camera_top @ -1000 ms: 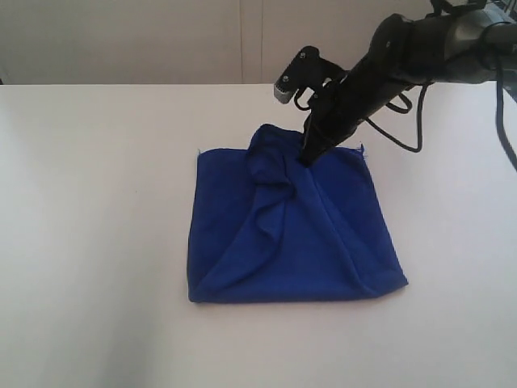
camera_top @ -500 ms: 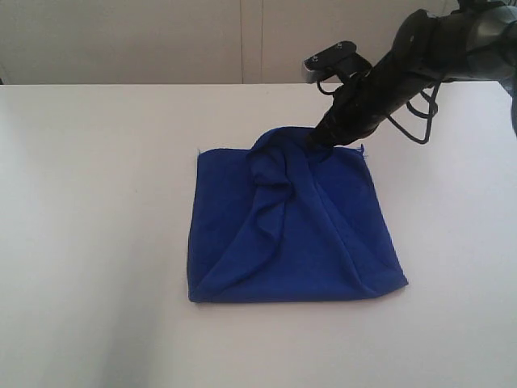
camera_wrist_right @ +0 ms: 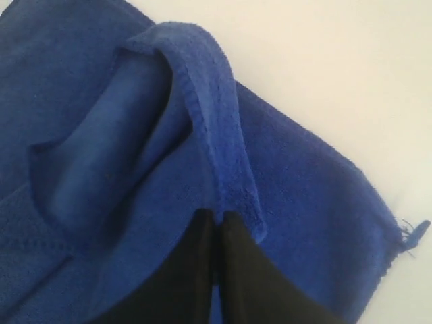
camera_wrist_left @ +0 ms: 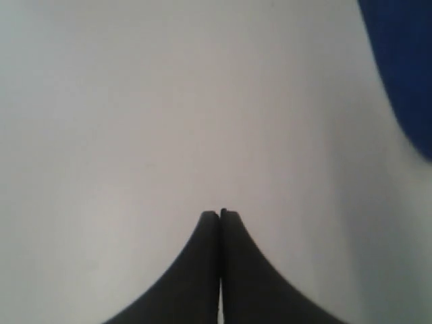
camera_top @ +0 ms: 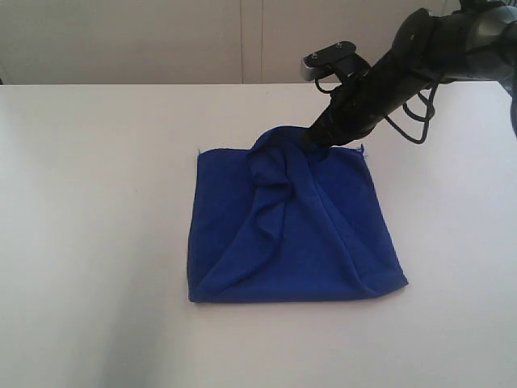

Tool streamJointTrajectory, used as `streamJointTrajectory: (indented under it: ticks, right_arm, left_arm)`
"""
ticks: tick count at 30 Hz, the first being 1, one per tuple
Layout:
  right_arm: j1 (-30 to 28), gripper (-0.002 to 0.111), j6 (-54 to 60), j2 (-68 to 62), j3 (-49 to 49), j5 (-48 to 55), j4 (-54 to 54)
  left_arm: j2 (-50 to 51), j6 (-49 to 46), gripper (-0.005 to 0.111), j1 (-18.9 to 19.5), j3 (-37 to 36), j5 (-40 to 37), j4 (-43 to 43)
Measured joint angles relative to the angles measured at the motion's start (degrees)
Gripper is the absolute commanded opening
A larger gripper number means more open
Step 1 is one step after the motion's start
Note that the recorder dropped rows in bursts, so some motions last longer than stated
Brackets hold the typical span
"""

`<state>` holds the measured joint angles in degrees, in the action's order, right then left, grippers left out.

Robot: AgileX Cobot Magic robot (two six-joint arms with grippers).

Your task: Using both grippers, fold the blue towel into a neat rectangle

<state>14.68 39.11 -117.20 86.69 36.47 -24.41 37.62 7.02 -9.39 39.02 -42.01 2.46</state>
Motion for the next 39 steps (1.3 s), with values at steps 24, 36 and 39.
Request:
streamJointTrajectory:
  ticks: [24, 36, 39]
  right_arm:
    - [0.0, 0.0, -1.88, 0.0, 0.0, 0.78, -0.24]
    - [0.0, 0.0, -2.0, 0.0, 0.0, 0.78, -0.28]
    - [0.0, 0.0, -2.0, -0.34, 0.0, 0.68, -0.28]
  left_arm:
    - [52.34, -22.71, 0.0, -4.26, 16.42, 18.92, -62.54]
    - [73.59, -22.28, 0.031, -12.15, 35.94, 18.05, -72.55]
    - [76.84, -21.94, 0.048, -13.22, 38.48, 16.96, -74.13]
